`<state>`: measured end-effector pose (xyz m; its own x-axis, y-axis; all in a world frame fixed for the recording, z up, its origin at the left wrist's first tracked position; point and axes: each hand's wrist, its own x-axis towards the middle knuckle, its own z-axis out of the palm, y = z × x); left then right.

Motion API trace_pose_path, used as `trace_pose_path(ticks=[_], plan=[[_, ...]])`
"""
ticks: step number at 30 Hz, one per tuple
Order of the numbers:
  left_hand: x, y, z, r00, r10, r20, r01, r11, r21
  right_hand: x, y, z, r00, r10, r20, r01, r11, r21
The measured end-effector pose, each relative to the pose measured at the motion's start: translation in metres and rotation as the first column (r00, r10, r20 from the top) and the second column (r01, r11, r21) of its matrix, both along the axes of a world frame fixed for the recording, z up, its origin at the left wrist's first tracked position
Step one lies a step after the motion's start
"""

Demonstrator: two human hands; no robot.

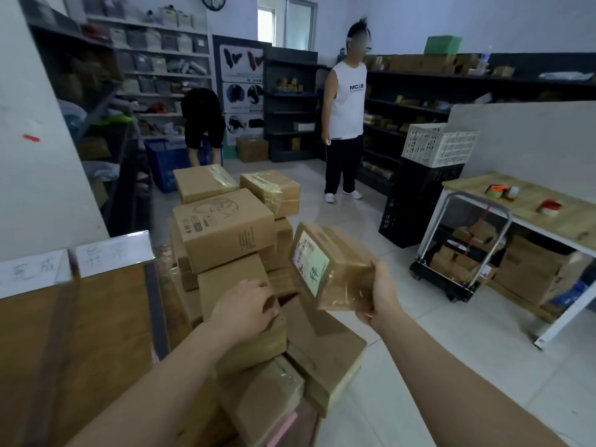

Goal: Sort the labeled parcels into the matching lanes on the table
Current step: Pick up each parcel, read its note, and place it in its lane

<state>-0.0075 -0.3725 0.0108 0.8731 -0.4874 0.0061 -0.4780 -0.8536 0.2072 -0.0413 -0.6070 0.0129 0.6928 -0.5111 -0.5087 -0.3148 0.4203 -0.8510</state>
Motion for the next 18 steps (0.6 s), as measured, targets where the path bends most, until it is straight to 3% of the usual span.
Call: trace_pose_path(ticks=[4,7,9,11,14,18], plan=[[0.000,-0.008,0.007,0.995,0.086,-0.040,-0.089,0.993,-0.079,-0.004,-0.007,0.006,0.997,0.000,0.078,-0.017,0.976,0.218],[-0.008,-0.018,0.020,0.983,0.134,-0.123,-0.163,0.948,-0.275,-0.005,-0.008,0.012,0.992,0.049,0.120,-0.081,0.955,0.284],[-0.017,-0.027,0.033,0.944,0.110,-0.311,-0.270,0.799,-0.537,-0.003,-0.007,0.015,0.985,0.094,0.148,-0.132,0.953,0.273],[-0.024,-0.035,0.045,0.861,-0.040,-0.507,-0.394,0.578,-0.714,-0.002,-0.004,0.018,0.968,0.151,0.202,-0.204,0.939,0.276],[-0.024,-0.041,0.050,0.803,-0.231,-0.550,-0.438,0.395,-0.807,0.001,0.004,0.019,0.925,0.250,0.285,-0.329,0.903,0.277],[-0.029,-0.034,0.057,0.788,-0.281,-0.549,-0.509,0.204,-0.836,0.006,0.023,0.028,0.891,0.284,0.355,-0.359,0.918,0.168]])
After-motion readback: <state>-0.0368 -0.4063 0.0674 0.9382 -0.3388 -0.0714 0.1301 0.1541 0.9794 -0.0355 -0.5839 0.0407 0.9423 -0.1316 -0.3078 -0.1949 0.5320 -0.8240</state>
